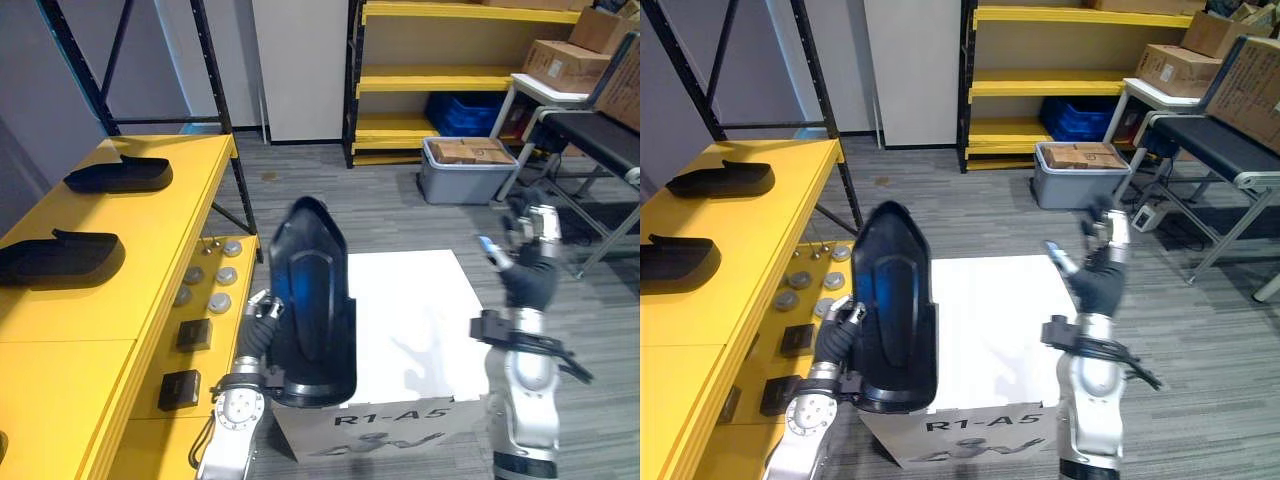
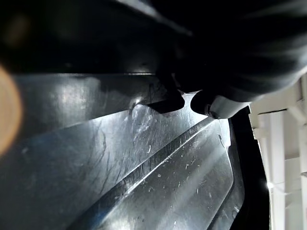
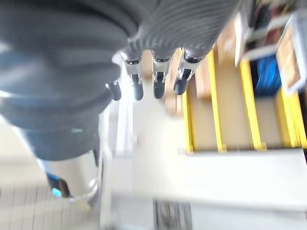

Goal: Walk over and take plastic housings, then place them on the shelf

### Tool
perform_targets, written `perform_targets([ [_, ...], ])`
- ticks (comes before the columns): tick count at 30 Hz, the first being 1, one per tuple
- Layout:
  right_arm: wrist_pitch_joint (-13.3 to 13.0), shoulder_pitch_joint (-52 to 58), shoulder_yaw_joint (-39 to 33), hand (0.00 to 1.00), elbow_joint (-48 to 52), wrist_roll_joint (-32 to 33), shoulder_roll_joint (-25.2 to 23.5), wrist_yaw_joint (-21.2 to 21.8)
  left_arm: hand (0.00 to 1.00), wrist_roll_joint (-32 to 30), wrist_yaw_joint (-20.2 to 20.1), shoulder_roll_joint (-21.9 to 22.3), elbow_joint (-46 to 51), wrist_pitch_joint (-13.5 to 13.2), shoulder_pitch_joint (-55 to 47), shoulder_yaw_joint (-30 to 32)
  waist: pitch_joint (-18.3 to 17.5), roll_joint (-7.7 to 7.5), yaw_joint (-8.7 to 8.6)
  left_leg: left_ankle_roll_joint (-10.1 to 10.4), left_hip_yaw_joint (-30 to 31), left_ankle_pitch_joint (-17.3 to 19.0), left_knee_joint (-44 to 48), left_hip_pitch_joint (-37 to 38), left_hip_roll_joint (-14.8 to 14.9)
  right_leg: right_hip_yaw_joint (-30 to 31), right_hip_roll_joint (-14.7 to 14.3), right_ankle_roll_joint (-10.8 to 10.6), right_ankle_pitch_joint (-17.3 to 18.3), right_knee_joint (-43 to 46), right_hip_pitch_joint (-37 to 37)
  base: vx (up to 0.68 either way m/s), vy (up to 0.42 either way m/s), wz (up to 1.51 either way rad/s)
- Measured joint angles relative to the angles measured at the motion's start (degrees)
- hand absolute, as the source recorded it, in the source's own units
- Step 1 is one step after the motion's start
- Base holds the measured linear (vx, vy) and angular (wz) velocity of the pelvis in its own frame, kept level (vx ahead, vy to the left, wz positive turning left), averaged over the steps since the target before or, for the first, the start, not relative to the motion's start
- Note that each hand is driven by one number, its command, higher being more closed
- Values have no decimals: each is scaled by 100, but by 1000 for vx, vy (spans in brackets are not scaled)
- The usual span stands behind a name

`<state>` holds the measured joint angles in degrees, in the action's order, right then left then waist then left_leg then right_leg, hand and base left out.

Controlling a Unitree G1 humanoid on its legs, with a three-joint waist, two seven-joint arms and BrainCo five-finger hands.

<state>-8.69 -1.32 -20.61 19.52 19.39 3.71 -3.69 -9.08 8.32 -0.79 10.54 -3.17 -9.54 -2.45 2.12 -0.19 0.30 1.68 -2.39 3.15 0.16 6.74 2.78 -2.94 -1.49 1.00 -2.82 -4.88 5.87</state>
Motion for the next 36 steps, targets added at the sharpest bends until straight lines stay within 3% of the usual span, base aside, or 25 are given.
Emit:
perform_targets([
  [4, -144, 42, -1095, 0, -394, 472, 136, 34, 100, 4, -119, 33, 127, -11, -84, 301, 0, 0, -89, -14, -55, 24, 0, -2, -1, 63, 0, -2, 1, 0, -29, 21, 31, -9],
  [8, -140, 382, -1738, 0, -1383, 348, 317, -264, 100, 105, -121, 55, 364, -21, -331, 529, -3, 3, -212, -24, -85, 47, 6, -77, -3, 95, 1, -7, 4, 0, -122, 18, 26, -6],
  [13, 289, 1065, -1933, 0, -2892, -372, 331, -473, 100, 227, -111, 61, 832, -66, -758, 555, -24, 42, -221, -28, -184, 93, 25, -119, 18, 199, -17, -26, 18, 31, -204, 36, 21, -9],
  [16, 527, 1346, -1778, 0, -3575, -712, 309, -401, 100, 358, -121, 66, 1026, -137, -932, 524, -41, 86, -222, -30, -242, 127, 38, -76, 23, 235, -13, -55, 57, 99, -199, 22, 27, -9],
  [21, 610, 1759, -1003, 0, -4675, -997, 185, 180, 100, 613, -147, 58, 1365, -332, -1143, 512, -54, 98, -203, -45, -238, 218, 162, -24, 29, 223, -2, -97, 259, 415, -207, -8, 9, 2],
  [28, 760, 1767, -33, 0, -6066, -1444, -259, 772, 100, 772, -189, 99, 1375, -386, -1331, 370, -65, 92, -73, -61, -56, 196, 162, -28, -31, 49, 74, -81, 319, 508, -175, -16, 16, 12],
  [31, 778, 1721, 176, 0, -6372, -1612, -303, 796, 100, 787, -191, 218, 1375, -390, -1415, 366, -71, 79, 70, -64, 3, 183, 162, 8, -61, -3, 107, -81, 369, 571, -149, 11, 19, 14],
  [36, 780, 1640, 290, 0, -6566, -1780, -302, 771, 100, 790, -178, 245, 1375, -398, -1513, 322, -89, 28, 134, -88, 219, 134, 159, 33, -134, -239, 192, -120, 424, 586, -36, -14, 13, 25],
])
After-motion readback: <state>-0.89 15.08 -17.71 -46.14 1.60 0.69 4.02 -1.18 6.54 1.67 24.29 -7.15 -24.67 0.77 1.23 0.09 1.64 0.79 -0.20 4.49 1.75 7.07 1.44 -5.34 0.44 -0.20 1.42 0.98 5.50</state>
